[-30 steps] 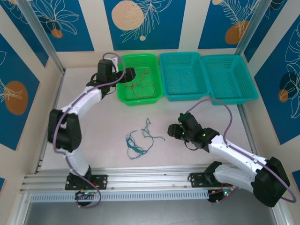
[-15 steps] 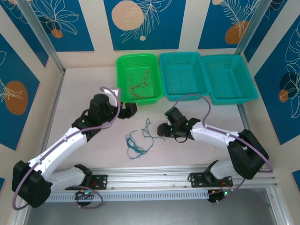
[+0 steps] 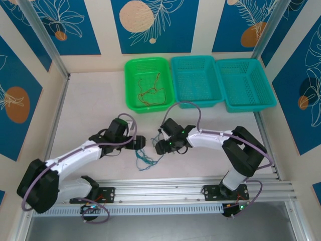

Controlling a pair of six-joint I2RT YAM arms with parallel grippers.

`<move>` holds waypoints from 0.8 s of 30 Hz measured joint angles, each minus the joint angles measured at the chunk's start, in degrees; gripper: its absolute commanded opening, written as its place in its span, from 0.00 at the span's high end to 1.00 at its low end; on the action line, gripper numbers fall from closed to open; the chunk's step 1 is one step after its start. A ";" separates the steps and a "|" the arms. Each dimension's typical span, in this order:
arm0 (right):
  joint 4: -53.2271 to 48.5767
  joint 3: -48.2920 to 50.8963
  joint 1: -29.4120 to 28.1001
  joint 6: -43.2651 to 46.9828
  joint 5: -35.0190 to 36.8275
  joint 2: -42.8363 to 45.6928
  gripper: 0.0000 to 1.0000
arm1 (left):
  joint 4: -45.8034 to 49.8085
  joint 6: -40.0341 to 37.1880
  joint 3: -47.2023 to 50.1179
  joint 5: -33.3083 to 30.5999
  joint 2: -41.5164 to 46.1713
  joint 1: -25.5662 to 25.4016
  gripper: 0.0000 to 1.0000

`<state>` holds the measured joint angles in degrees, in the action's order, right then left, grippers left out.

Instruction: Untangle the cables

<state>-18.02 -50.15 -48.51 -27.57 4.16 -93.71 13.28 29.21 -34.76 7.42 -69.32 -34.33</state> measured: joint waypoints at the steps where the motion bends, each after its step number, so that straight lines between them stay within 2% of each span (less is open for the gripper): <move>1: -0.59 -0.24 -0.59 0.55 0.28 -0.33 0.51 | -0.87 0.46 0.00 0.59 -1.57 -0.11 0.13; 5: -2.29 -0.39 -2.03 1.53 1.07 -0.48 0.64 | -3.48 2.08 -0.02 1.22 -7.67 -0.55 0.29; 9: -3.08 -0.39 -2.51 1.92 2.14 -0.44 0.80 | -4.13 4.13 -0.33 -0.92 -12.26 -0.76 0.45; 13: -4.11 -0.33 -2.51 1.84 3.78 0.90 0.93 | -4.09 6.56 -0.55 -3.89 -13.05 -0.85 0.53; 15: -4.11 0.00 -2.51 1.79 4.48 2.34 1.00 | -4.02 7.61 -0.52 -5.05 -13.09 -0.85 0.56; 21: -2.10 3.89 -2.49 1.70 4.22 10.40 1.00 | -4.31 8.39 -0.20 -7.32 -13.03 -1.33 0.58; 22: -1.49 4.72 -2.43 1.68 4.00 12.41 1.00 | -4.31 8.35 -0.20 -7.43 -13.00 -1.38 0.56; 24: -0.17 5.97 -1.84 1.46 3.41 16.17 1.00 | -4.42 7.91 -0.15 -7.39 -12.83 -1.46 0.47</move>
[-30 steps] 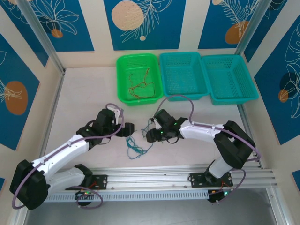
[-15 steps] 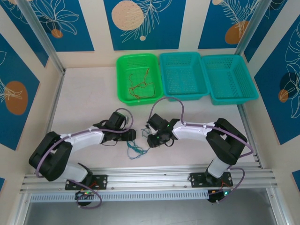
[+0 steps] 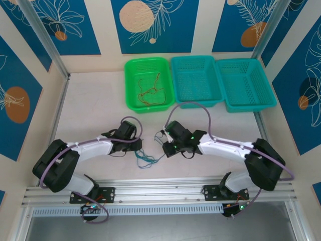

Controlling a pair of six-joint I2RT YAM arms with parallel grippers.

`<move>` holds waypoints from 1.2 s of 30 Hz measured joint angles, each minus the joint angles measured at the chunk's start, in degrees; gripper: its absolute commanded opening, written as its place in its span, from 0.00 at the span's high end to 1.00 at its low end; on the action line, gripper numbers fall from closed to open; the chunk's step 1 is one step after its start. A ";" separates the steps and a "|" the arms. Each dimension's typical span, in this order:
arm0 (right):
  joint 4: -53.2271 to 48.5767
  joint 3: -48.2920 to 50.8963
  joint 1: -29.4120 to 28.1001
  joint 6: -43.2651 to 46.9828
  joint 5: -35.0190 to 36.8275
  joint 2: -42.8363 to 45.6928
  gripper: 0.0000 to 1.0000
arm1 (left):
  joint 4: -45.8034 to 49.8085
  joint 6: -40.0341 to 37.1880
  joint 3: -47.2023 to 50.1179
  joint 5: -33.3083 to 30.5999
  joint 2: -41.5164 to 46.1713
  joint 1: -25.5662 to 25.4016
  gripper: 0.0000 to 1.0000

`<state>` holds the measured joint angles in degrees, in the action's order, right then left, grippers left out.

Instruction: Untangle the cables

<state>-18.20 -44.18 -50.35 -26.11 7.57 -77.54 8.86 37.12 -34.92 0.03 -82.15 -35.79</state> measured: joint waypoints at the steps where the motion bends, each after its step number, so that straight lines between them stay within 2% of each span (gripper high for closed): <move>1: 0.74 0.42 0.50 -0.35 -0.26 1.95 1.00 | -0.37 -0.28 0.17 0.35 0.31 -0.09 0.37; 3: 1.90 1.03 1.81 -1.05 -0.24 5.38 1.00 | -1.55 -0.79 0.68 0.11 1.64 -0.22 0.20; 5: 2.97 1.31 3.76 -2.05 0.02 8.92 1.00 | -2.01 -1.55 1.55 -1.55 4.79 0.04 0.10; 10: 5.86 1.25 11.58 -4.46 -0.09 14.08 1.00 | -2.34 -3.56 2.64 -3.13 18.27 0.04 0.08; 14: 7.06 -0.55 19.98 -5.88 -1.07 13.16 1.00 | -5.95 -5.86 2.56 2.25 27.30 0.09 0.00; 20: 9.01 -11.02 32.37 -7.10 -2.64 2.99 1.00 | -12.00 -6.78 2.38 12.59 33.48 0.09 0.00; 26: 9.70 -26.45 40.17 -7.06 -3.78 -15.02 1.00 | -12.46 -7.28 1.60 15.21 35.43 0.09 0.00; 27: 9.57 -29.11 41.00 -7.08 -4.20 -18.14 0.98 | -12.20 -7.28 1.60 15.10 35.63 0.09 0.00; 29: 8.72 -34.58 42.21 -6.97 -4.85 -24.20 0.76 | -10.95 -7.13 1.60 14.43 36.04 0.09 0.00; 31: 7.19 -39.52 42.62 -6.40 -5.16 -29.27 0.61 | -9.73 -7.02 1.60 13.38 36.37 0.09 0.00; 34: 3.30 -45.53 42.58 -5.20 -5.75 -34.16 0.58 | -7.85 -6.62 1.60 11.19 36.74 0.09 0.01; 36: 1.66 -45.92 42.32 -4.66 -6.34 -34.16 0.58 | -5.77 -6.21 1.55 8.87 36.70 0.09 0.02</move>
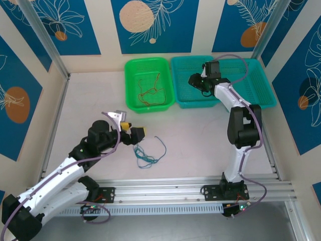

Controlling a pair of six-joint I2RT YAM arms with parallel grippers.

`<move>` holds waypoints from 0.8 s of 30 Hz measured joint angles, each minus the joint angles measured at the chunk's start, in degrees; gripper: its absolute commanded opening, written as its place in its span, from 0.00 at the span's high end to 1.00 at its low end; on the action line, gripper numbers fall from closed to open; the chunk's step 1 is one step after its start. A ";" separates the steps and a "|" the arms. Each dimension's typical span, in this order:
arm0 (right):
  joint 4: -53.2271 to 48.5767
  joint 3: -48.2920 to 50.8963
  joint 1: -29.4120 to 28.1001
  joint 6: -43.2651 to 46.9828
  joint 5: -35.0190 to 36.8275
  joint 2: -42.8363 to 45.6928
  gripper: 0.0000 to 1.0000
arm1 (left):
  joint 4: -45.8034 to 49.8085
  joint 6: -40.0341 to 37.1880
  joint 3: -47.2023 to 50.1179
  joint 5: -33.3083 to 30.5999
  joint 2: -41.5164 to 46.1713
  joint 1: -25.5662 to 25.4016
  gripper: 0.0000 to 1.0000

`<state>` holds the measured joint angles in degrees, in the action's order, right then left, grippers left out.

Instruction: Untangle the cables

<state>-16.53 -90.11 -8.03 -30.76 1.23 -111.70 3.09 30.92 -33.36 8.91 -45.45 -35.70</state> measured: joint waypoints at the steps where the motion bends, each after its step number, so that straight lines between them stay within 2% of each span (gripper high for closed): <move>1: -0.33 0.61 -0.15 0.17 -0.39 0.70 0.58 | 1.42 0.11 -0.02 -1.57 -0.13 0.00 0.03; 3: 0.15 4.39 -0.61 0.33 -1.42 3.87 0.58 | 3.85 0.48 -0.02 -4.59 -0.87 0.00 0.03; 8: -0.02 18.62 -4.94 0.39 -3.67 19.61 0.58 | 7.19 2.19 -0.02 -10.40 -5.29 0.02 0.03; 10: 0.04 23.41 -9.01 0.61 -3.56 26.53 0.58 | 7.63 3.26 -0.02 -12.07 -7.39 0.13 0.04; 14: 0.20 30.47 -21.14 1.55 -2.10 37.05 0.58 | 7.87 4.79 -0.02 -14.01 -11.54 0.98 0.09; 18: -0.87 33.97 -32.06 1.31 -0.61 38.51 0.58 | 7.65 6.08 0.00 -14.10 -15.32 1.95 0.15; 24: -0.94 34.12 -42.03 -4.70 -0.66 28.26 0.58 | 6.84 8.02 0.46 -13.44 -19.85 2.71 0.25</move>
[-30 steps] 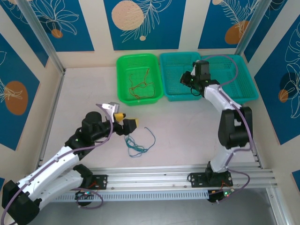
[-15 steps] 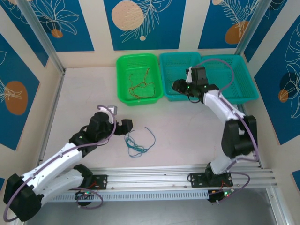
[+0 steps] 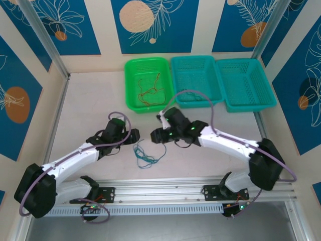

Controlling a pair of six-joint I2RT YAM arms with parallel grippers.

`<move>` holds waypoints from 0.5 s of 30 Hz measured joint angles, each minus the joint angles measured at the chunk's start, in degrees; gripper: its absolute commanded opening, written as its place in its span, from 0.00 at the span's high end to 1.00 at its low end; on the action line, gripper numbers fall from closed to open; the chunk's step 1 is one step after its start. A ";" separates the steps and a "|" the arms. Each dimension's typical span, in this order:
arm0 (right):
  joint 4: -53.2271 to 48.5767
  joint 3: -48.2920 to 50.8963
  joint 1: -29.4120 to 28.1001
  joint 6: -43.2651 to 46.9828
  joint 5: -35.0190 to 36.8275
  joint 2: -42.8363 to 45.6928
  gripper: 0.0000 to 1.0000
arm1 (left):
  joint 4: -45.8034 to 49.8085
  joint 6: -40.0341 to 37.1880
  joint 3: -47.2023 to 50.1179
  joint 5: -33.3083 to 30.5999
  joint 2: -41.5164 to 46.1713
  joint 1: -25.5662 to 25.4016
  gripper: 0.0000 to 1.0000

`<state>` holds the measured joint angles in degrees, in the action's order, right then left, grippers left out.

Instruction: Untangle the cables

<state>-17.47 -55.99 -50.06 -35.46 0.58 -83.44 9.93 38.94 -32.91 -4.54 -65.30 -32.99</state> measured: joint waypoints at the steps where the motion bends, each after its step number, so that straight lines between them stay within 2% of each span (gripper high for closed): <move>1: 0.07 -0.68 -1.16 -1.66 -0.11 -2.91 0.58 | -0.31 0.28 0.33 0.00 -0.26 0.07 0.26; 5: 1.18 -4.46 -3.69 -7.93 -0.83 -13.51 0.54 | -1.20 1.14 2.16 -0.20 -0.46 0.87 0.31; 9: 2.86 -8.39 -4.26 -11.91 -1.33 -20.48 0.50 | -1.16 1.29 4.22 -0.76 0.20 2.21 0.32; 13: 2.64 -14.62 -4.92 -12.76 -1.68 -26.49 0.50 | -0.26 1.55 7.04 -2.58 4.04 3.69 0.32; 15: 2.67 -16.83 -5.51 -12.81 -1.68 -28.48 0.53 | 0.87 1.51 7.72 -4.11 6.25 4.17 0.32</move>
<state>-14.81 -72.82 -55.57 -48.27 -1.10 -111.92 10.81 40.45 -25.19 -8.64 -59.05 -28.82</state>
